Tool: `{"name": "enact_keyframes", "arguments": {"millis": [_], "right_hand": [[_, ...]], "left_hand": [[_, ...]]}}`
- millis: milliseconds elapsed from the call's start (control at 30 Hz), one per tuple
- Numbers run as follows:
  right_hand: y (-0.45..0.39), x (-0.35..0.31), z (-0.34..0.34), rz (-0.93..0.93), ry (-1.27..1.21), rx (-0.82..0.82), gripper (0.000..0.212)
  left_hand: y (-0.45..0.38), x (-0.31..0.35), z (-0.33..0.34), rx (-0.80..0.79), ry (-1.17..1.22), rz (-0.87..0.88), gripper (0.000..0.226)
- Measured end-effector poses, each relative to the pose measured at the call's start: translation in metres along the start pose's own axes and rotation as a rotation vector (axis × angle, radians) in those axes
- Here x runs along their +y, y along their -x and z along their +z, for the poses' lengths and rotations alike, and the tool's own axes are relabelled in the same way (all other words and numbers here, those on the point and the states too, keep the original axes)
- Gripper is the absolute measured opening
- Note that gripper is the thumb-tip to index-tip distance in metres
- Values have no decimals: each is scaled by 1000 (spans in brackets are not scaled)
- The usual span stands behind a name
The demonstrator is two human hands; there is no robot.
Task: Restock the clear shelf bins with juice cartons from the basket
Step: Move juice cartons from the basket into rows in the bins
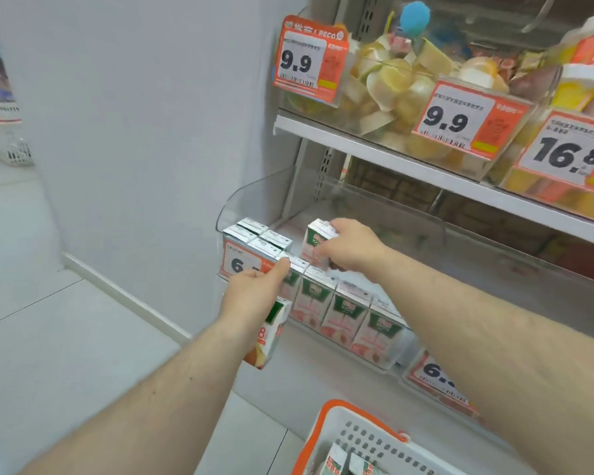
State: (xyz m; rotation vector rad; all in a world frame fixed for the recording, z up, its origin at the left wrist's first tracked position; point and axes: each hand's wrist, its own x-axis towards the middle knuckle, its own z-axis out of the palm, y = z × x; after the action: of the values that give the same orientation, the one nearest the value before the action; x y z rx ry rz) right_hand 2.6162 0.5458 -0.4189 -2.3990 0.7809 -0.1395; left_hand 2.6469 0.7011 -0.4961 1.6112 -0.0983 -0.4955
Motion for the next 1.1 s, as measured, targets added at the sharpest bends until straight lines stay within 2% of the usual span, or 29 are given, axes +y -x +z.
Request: {"name": "enact_keyframes", "arguments": {"millis": [100, 133, 200, 267, 333, 367, 433, 600, 667, 700, 767, 800, 833, 967, 1100], "right_hand": [[-17, -1, 17, 49, -15, -113, 7], [-20, -3, 21, 53, -14, -133, 12], [-26, -3, 27, 82, -75, -157, 19], [-28, -1, 29, 157, -180, -154, 11], [-31, 2, 29, 170, -207, -170, 8], [-32, 3, 29, 163, -184, -178, 8], [-33, 2, 30, 168, -132, -194, 33], [-28, -5, 30, 90, 123, -211, 26], [-19, -6, 26, -3, 241, -84, 32], [-10, -7, 23, -47, 213, 46, 36], [19, -7, 16, -138, -107, 281, 28], [39, -5, 13, -189, -289, 342, 20], [60, -3, 10, -225, -416, 370, 21], [137, 26, 14, -244, -617, 349, 36], [170, 55, 23, -177, -644, 275, 39]], "left_hand": [[-8, -2, 3, -7, 76, -57, 52], [-8, -1, 4, -17, 115, -73, 52], [-9, 1, 5, -45, 171, -90, 40], [-9, 2, 5, -71, 180, -97, 27], [-11, 0, 5, -85, 195, -89, 27], [-11, 0, 5, -95, 202, -92, 29], [-10, 1, 4, -100, 203, -103, 32], [0, 6, 5, 72, 405, -185, 50], [11, 9, 7, 70, 428, -144, 55], [16, 9, 8, 42, 440, -115, 57], [26, 10, 9, -44, 476, -50, 60], [31, 10, 10, -95, 495, -17, 60], [35, 10, 10, -136, 510, 18, 61], [52, 12, 19, -255, 501, 112, 60], [73, 10, 47, -323, 406, 124, 56]]}}
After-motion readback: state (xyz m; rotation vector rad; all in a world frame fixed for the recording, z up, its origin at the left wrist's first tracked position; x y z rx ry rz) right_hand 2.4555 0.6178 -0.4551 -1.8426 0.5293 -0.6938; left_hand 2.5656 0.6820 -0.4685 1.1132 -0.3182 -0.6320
